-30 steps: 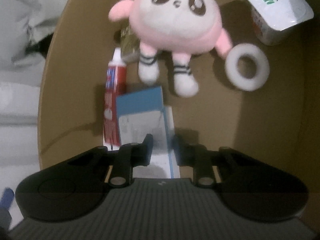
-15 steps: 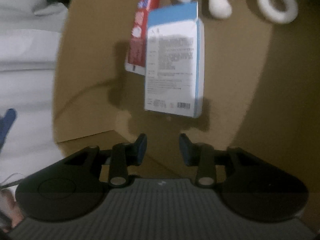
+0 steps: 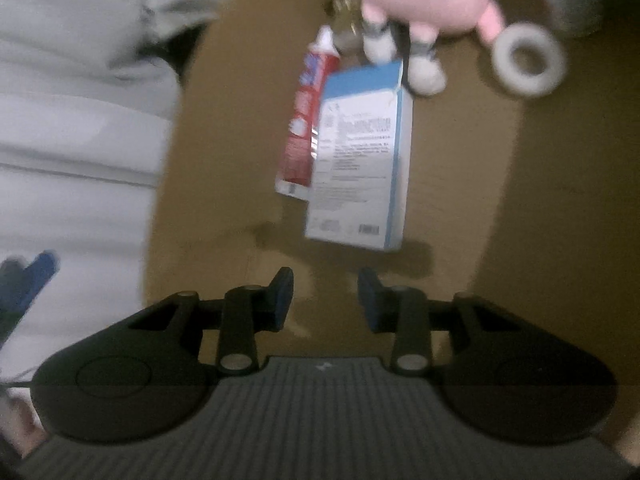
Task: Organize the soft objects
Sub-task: 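Move both tools back over the cream doll and items on the mat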
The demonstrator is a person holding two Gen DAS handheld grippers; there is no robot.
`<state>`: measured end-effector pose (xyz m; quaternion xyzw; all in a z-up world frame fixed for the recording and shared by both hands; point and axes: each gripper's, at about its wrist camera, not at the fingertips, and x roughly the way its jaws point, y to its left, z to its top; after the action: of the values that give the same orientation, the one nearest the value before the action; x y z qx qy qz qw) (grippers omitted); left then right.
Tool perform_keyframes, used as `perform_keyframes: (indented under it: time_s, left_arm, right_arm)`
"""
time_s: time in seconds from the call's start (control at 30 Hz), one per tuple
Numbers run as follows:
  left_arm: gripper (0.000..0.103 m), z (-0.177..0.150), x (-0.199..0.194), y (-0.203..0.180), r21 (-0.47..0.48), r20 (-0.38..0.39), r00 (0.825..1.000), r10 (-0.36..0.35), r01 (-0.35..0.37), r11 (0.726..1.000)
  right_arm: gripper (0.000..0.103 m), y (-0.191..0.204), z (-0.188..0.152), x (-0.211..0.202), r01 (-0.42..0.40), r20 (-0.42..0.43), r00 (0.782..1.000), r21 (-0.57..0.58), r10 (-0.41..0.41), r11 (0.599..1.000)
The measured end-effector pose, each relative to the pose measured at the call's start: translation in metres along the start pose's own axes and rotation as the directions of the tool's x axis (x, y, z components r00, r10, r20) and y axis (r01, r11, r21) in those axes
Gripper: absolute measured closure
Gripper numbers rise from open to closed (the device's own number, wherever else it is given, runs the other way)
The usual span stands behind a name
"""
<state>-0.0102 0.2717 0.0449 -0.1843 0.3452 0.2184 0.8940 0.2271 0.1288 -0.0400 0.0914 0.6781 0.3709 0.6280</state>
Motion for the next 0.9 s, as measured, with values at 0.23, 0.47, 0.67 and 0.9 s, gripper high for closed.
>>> perform_keyframes:
  time_s: [0.23,0.47,0.67,0.9]
  left_arm:
    - [0.008,-0.015,-0.038,-0.053,0.1,0.061,0.991,-0.118,0.112,0.989]
    - [0.008,-0.053,-0.071,-0.124,0.252,0.076,0.958,-0.276,0.25,0.935]
    - [0.008,-0.092,-0.08,-0.184,0.339,0.012,0.916,-0.402,0.375,0.863]
    - [0.003,-0.132,-0.068,-0.236,0.344,-0.125,0.873,-0.471,0.484,0.805]
  right_arm:
    - [0.028,-0.025,-0.08,-0.129,-0.101,0.288,0.949,-0.097,0.125,0.99]
    - [0.012,-0.079,-0.195,-0.203,0.026,0.61,0.79,-0.129,0.059,0.991]
    - [0.001,-0.12,-0.289,-0.254,0.231,0.768,0.629,-0.034,-0.123,0.972]
    - [0.001,-0.152,-0.351,-0.268,0.449,0.781,0.491,0.152,-0.386,0.88]
